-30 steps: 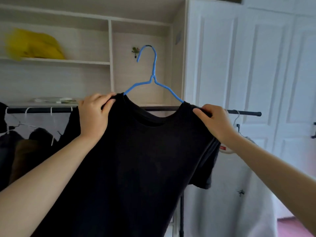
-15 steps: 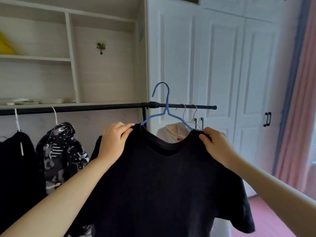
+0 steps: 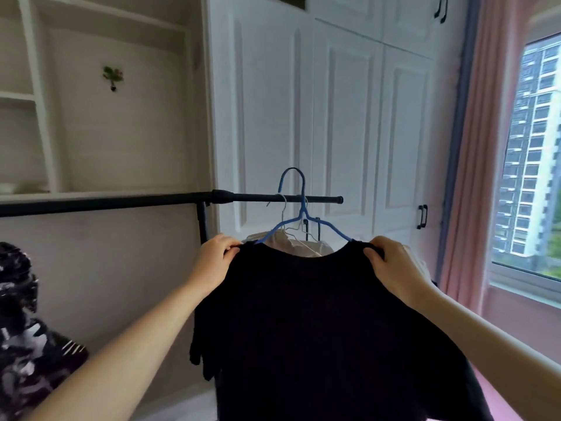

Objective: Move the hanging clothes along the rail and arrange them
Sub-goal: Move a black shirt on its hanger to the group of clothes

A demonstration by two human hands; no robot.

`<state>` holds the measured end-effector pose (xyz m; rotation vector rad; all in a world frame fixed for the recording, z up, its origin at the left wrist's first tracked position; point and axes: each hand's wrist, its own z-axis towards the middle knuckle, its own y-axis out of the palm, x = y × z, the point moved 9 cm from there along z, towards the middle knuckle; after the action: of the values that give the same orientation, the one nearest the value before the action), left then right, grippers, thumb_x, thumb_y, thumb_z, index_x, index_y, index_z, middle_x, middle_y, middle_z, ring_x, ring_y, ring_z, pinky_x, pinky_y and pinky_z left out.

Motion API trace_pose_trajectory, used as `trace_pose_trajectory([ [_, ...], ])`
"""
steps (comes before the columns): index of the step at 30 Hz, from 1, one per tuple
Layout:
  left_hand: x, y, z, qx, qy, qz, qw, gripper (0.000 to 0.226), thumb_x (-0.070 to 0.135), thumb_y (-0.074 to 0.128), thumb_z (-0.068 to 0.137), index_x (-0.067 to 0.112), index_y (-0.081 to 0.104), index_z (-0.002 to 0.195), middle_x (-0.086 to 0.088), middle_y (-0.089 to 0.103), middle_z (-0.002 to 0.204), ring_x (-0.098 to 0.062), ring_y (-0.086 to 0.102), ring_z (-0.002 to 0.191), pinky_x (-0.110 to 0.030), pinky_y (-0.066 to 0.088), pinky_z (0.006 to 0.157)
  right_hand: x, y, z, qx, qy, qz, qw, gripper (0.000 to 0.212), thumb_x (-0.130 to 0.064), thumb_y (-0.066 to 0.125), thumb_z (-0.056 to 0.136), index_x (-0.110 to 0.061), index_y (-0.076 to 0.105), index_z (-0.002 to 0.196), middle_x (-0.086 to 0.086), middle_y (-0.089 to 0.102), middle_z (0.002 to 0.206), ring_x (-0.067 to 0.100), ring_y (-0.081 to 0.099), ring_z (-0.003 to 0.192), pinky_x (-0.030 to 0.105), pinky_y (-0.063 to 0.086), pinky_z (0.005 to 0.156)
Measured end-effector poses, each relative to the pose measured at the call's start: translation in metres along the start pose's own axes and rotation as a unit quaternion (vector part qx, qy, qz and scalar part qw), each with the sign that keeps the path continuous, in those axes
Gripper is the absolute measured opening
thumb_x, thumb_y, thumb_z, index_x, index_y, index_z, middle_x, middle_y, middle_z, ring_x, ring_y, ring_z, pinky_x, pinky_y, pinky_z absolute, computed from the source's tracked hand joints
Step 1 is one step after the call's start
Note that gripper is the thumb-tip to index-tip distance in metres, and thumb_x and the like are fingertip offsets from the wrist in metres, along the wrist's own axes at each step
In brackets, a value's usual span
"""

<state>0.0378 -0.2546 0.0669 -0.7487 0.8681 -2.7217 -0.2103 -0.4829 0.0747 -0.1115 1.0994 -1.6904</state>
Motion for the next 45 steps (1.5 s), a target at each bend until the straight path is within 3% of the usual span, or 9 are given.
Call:
trace_pose_trajectory([
  [7, -0.026, 0.044, 0.052, -0.031, -0.022, 0.02, 0.999, 0.021, 0.01, 0.052, 0.095, 0.013, 0.069, 0.107, 0.0, 0.061, 0.1, -0.014, 0.058, 0.089, -0.026, 0.042, 0.079, 0.0, 0.016, 0.034, 0.0, 0.018, -0.019, 1.0, 0.021, -0.03, 0.045, 0.095, -0.021, 0.063, 0.098, 0.001, 0.068, 0.092, 0.023, 0.06, 0.081, 0.031, 0.039, 0.064],
  [12, -0.057, 0.07, 0.076, -0.054, -0.053, 0.047, 0.996, 0.02, 0.013, 0.048, 0.096, 0.011, 0.066, 0.106, -0.005, 0.06, 0.105, -0.022, 0.06, 0.093, -0.031, 0.046, 0.079, -0.013, 0.047, 0.059, -0.007, 0.02, -0.019, 1.0, 0.022, -0.033, 0.045, 0.094, -0.021, 0.064, 0.094, 0.002, 0.067, 0.092, 0.025, 0.061, 0.084, 0.032, 0.045, 0.067],
  [18, -0.088, 0.108, 0.087, -0.117, -0.079, 0.06, 0.988, 0.032, 0.025, 0.042, 0.1, 0.011, 0.055, 0.125, -0.008, 0.056, 0.116, -0.026, 0.056, 0.107, -0.042, 0.047, 0.091, -0.025, 0.086, 0.076, -0.038, 0.026, -0.012, 0.999, 0.022, -0.031, 0.045, 0.093, -0.017, 0.063, 0.094, 0.002, 0.063, 0.086, 0.025, 0.058, 0.08, 0.032, 0.042, 0.065],
  [22, -0.105, 0.116, 0.091, -0.115, -0.124, 0.056, 0.984, 0.037, 0.032, 0.037, 0.1, 0.01, 0.055, 0.124, -0.013, 0.056, 0.118, -0.03, 0.055, 0.109, -0.042, 0.044, 0.093, -0.03, 0.102, 0.077, -0.052, 0.031, 0.007, 0.998, 0.021, -0.032, 0.046, 0.093, -0.019, 0.062, 0.091, 0.0, 0.06, 0.082, 0.024, 0.056, 0.077, 0.031, 0.044, 0.064],
  [25, -0.106, 0.113, 0.097, -0.095, -0.123, 0.04, 0.987, 0.037, 0.032, 0.039, 0.1, 0.01, 0.054, 0.126, -0.012, 0.056, 0.121, -0.03, 0.054, 0.113, -0.041, 0.043, 0.097, -0.032, 0.102, 0.08, -0.043, 0.03, 0.015, 0.999, 0.024, -0.034, 0.044, 0.094, -0.02, 0.064, 0.093, 0.001, 0.066, 0.086, 0.024, 0.062, 0.081, 0.033, 0.049, 0.068],
  [29, -0.101, 0.107, 0.108, -0.082, -0.115, 0.04, 0.989, 0.04, 0.034, 0.036, 0.101, 0.014, 0.049, 0.133, -0.011, 0.053, 0.13, -0.03, 0.051, 0.12, -0.042, 0.041, 0.101, -0.033, 0.098, 0.089, -0.026, 0.037, 0.014, 0.999, 0.024, -0.034, 0.044, 0.094, -0.02, 0.064, 0.092, 0.0, 0.064, 0.083, 0.024, 0.06, 0.078, 0.03, 0.045, 0.063],
  [32, -0.105, 0.112, 0.106, -0.112, -0.128, 0.045, 0.984, 0.045, 0.035, 0.035, 0.101, 0.014, 0.042, 0.14, -0.012, 0.048, 0.139, -0.03, 0.046, 0.128, -0.042, 0.037, 0.106, -0.037, 0.107, 0.091, -0.042, 0.034, 0.011, 0.998, 0.024, -0.033, 0.044, 0.094, -0.018, 0.063, 0.091, 0.001, 0.061, 0.081, 0.024, 0.058, 0.076, 0.029, 0.042, 0.059],
  [38, -0.112, 0.136, 0.086, -0.204, -0.124, 0.035, 0.97, 0.051, 0.019, 0.043, 0.097, 0.018, 0.03, 0.147, -0.008, 0.038, 0.148, -0.025, 0.04, 0.133, -0.037, 0.035, 0.109, -0.041, 0.132, 0.076, -0.086, 0.019, 0.013, 0.996, 0.021, -0.031, 0.044, 0.095, -0.023, 0.061, 0.105, -0.002, 0.057, 0.089, 0.024, 0.058, 0.083, 0.031, 0.042, 0.067],
  [45, -0.115, 0.134, 0.068, -0.207, -0.125, 0.034, 0.97, 0.071, 0.014, 0.048, 0.094, 0.018, 0.01, 0.153, -0.004, 0.013, 0.16, -0.02, 0.016, 0.146, -0.038, 0.017, 0.12, -0.039, 0.137, 0.065, -0.15, 0.024, 0.056, 0.987, 0.019, -0.022, 0.049, 0.09, -0.016, 0.065, 0.098, 0.006, 0.065, 0.098, 0.023, 0.06, 0.085, 0.037, 0.052, 0.08],
])
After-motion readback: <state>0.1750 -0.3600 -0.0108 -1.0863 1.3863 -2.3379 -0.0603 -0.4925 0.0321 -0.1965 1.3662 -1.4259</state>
